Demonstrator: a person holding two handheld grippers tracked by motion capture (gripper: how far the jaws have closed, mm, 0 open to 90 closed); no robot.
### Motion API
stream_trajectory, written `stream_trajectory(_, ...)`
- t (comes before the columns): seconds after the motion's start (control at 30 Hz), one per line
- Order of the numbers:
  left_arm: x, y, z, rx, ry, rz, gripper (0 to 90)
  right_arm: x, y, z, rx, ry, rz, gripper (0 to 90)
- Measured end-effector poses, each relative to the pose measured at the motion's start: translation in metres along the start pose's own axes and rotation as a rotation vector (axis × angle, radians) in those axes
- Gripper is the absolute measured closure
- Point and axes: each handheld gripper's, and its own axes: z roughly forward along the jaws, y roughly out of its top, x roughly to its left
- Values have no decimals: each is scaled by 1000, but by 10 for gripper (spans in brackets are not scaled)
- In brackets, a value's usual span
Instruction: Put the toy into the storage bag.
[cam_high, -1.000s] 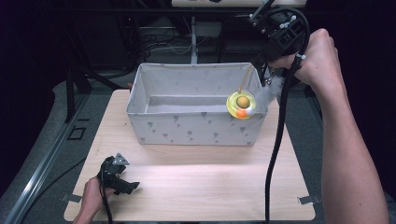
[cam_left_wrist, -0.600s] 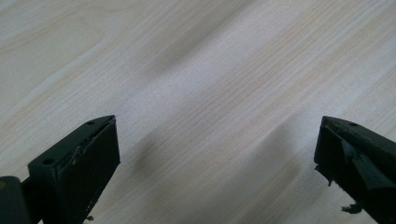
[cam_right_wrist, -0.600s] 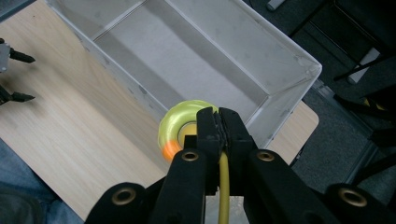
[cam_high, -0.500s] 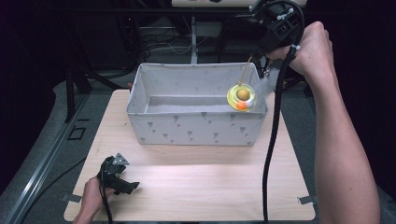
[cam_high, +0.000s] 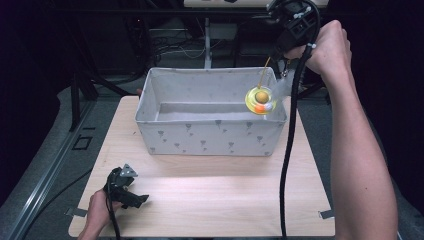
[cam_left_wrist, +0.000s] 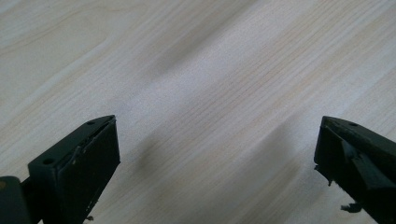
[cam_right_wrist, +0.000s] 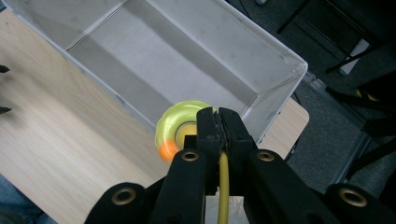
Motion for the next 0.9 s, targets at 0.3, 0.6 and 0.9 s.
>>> stream_trajectory(0.3,0,0,0,1,0,3,4,-10,3,16,0,-10,22,885)
stream_trajectory(0.6,0,0,0,2,0,6,4,-20,-1,33,-6,-6,47,885)
stream_trajectory(0.9,0,0,0,1,0,3,4,-24,-2,48,-5,5,58,885)
